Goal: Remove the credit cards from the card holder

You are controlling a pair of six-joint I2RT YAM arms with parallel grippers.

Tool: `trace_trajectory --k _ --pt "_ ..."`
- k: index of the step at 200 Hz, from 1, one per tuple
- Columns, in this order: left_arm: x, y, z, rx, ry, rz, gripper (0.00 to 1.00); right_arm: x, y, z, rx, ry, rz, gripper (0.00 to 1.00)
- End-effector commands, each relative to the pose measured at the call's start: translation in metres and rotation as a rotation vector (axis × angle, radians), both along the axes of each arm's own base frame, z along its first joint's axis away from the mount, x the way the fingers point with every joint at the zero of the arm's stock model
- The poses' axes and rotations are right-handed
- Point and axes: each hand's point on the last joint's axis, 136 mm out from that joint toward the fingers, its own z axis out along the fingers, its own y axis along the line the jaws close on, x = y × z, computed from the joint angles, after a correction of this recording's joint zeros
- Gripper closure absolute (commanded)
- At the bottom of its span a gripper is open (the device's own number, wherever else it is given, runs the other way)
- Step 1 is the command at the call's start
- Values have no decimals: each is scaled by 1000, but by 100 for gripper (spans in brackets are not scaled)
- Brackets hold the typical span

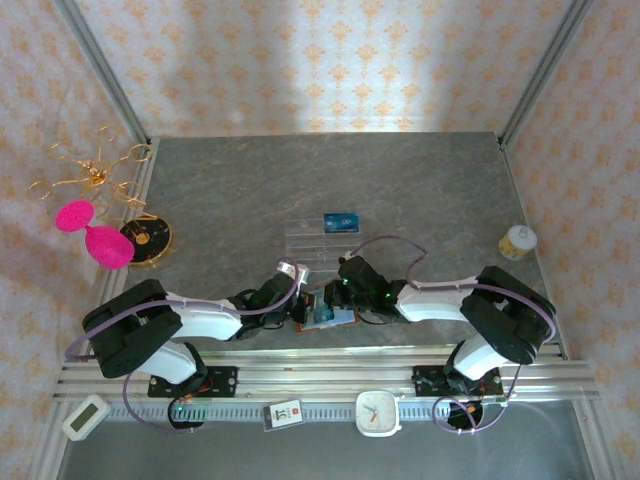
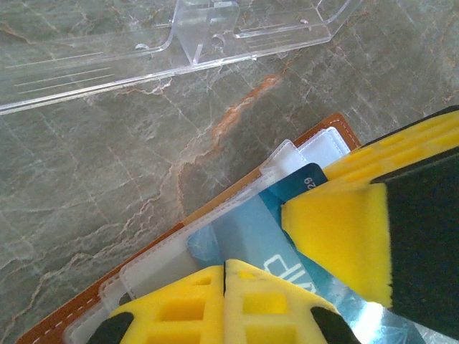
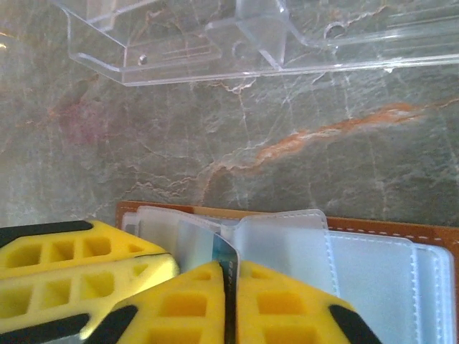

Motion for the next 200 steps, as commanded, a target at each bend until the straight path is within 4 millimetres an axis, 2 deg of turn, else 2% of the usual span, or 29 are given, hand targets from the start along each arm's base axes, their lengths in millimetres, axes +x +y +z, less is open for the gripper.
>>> trace_trajectory --k 1,48,69,84,98,101,122,145,171,200 --pt "-5 5 -10 9 20 -12 100 1 -24 -9 -71 -9 -71 96" --pt "-8 1 -13 -23 42 -20 100 -2 -50 -6 -88 -36 -135 100" --pt "-5 0 -3 -46 16 -16 100 -2 -54 4 -74 -70 -134 100" --pt "0 -1 19 -88 -35 -3 100 1 -50 25 -25 -125 -119 100" --pt "6 -2 51 -162 -88 31 100 7 -51 43 -2 -186 -130 100" --pt "7 -2 57 -175 -103 36 98 9 -51 54 19 -212 -136 100" --pt "15 3 105 -265 -223 70 77 17 -50 88 83 -305 -155 100" --pt "16 0 147 -356 -329 44 67 22 -40 121 166 -375 -144 100" --pt "14 -3 183 -431 -415 15 60 26 -38 156 272 -447 -169 100" --pt "8 1 210 -535 -490 9 48 20 -32 203 472 -530 -156 100"
